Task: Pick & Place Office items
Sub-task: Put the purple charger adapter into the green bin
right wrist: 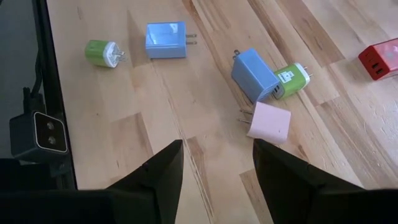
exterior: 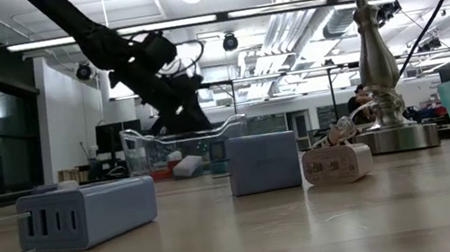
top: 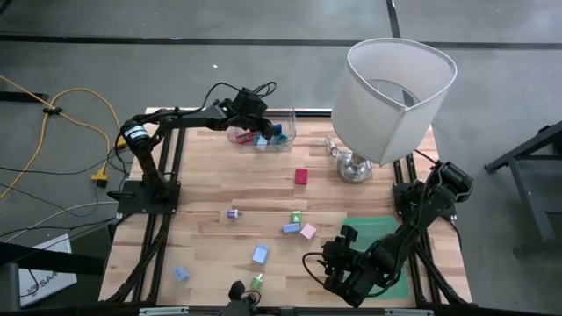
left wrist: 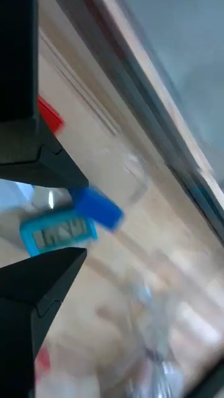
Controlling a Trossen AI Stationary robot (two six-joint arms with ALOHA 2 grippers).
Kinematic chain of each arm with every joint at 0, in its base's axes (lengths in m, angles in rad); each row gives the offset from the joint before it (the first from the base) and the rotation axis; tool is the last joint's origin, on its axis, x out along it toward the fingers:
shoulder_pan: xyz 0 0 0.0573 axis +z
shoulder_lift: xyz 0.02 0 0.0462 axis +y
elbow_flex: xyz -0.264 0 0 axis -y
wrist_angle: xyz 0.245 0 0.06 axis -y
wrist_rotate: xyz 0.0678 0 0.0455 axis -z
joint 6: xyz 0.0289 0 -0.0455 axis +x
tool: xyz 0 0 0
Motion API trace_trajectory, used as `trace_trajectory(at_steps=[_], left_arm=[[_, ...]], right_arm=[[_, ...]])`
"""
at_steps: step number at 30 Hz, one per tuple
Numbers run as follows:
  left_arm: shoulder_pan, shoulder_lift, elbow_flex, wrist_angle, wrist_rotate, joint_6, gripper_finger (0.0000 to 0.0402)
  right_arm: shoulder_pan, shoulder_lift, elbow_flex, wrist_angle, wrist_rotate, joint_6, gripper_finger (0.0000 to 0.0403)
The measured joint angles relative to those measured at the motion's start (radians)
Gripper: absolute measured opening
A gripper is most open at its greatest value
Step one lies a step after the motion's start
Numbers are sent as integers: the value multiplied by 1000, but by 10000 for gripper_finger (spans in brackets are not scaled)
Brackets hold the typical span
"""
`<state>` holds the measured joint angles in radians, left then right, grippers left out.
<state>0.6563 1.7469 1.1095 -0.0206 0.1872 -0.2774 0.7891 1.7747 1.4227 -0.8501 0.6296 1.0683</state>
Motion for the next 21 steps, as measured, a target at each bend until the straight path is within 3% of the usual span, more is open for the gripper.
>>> trace_trajectory(at_steps=[7, 21], left_arm=[[-4, -126, 0, 3, 90, 45, 161], [-123, -348, 0, -134, 110, 168, 161]], right_arm=[[0, 0, 0, 0, 0, 0, 181], [0, 0, 0, 0, 0, 0, 181]])
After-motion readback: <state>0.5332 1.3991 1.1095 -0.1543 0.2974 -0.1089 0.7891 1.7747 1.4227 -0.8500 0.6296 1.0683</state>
